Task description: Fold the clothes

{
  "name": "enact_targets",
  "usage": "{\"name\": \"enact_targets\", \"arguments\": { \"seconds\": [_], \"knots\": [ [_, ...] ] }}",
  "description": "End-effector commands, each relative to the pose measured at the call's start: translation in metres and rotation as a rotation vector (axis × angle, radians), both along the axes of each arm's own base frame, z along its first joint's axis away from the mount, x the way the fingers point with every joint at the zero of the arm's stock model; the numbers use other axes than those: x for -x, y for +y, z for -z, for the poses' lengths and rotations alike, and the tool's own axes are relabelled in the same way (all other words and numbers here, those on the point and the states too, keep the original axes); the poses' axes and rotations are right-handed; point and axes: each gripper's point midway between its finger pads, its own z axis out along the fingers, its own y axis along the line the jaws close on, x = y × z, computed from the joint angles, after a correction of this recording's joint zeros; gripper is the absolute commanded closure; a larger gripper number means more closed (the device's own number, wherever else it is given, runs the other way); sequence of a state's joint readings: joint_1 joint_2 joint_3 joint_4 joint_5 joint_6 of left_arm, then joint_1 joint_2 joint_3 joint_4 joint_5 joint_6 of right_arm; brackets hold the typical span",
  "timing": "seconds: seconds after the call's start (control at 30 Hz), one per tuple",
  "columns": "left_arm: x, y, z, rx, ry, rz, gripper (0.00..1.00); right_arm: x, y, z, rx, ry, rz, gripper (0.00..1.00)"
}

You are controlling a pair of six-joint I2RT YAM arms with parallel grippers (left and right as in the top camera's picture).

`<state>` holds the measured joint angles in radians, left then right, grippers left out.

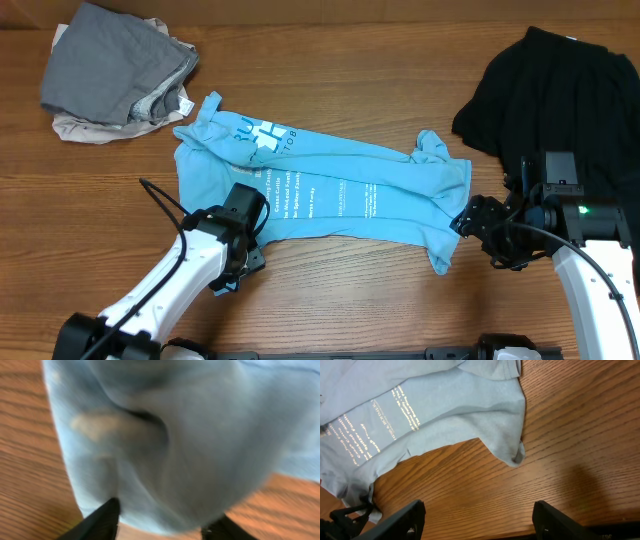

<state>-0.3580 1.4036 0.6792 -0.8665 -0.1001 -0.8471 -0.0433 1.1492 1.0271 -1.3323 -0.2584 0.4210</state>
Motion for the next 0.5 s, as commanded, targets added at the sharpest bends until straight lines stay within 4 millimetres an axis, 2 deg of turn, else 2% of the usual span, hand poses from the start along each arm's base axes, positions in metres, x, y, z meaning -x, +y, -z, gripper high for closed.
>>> {"name": "enact_targets", "arguments": {
  "seconds": [0.0,0.03,0.07,0.1,0.13,0.17,0.23,0.27,0.37,0.47],
  "knots": [
    [0.005,0.018,0.011,-0.102,0.046,0.037,0.49,-0.002,0.002,-0.004,-0.003,-0.029,-0.012,0.27],
    [0.007,0.019,0.015,-0.109,0.069,0.065,0.51,-0.003,0.002,-0.004,-0.003,-0.034,-0.012,0.27],
    [0.009,0.020,0.019,-0.118,0.096,0.086,0.60,-0.006,0.002,-0.004,-0.003,-0.044,-0.011,0.27],
    [0.010,0.020,0.021,-0.119,0.105,0.088,0.73,-0.006,0.002,-0.004,-0.002,-0.046,-0.011,0.27],
    [0.010,0.020,0.024,-0.120,0.111,0.088,0.91,-0.007,0.002,-0.005,-0.002,-0.049,-0.011,0.28],
    [0.010,0.018,0.026,-0.115,0.116,0.090,0.96,-0.008,0.002,-0.005,-0.002,-0.053,-0.011,0.34],
    [0.008,0.016,0.021,-0.102,0.126,0.128,0.96,-0.010,0.002,-0.002,-0.002,-0.058,-0.011,0.44],
    [0.003,0.016,0.012,-0.110,0.135,0.173,0.96,-0.011,0.002,0.006,-0.003,-0.051,-0.011,0.50],
    [-0.013,0.018,-0.010,-0.154,0.122,0.209,0.96,-0.006,0.003,0.026,-0.014,0.000,-0.012,0.51],
    [-0.042,0.013,-0.037,-0.161,0.060,0.262,0.96,0.000,0.005,0.053,-0.027,0.074,-0.011,0.50]
  ]
}}
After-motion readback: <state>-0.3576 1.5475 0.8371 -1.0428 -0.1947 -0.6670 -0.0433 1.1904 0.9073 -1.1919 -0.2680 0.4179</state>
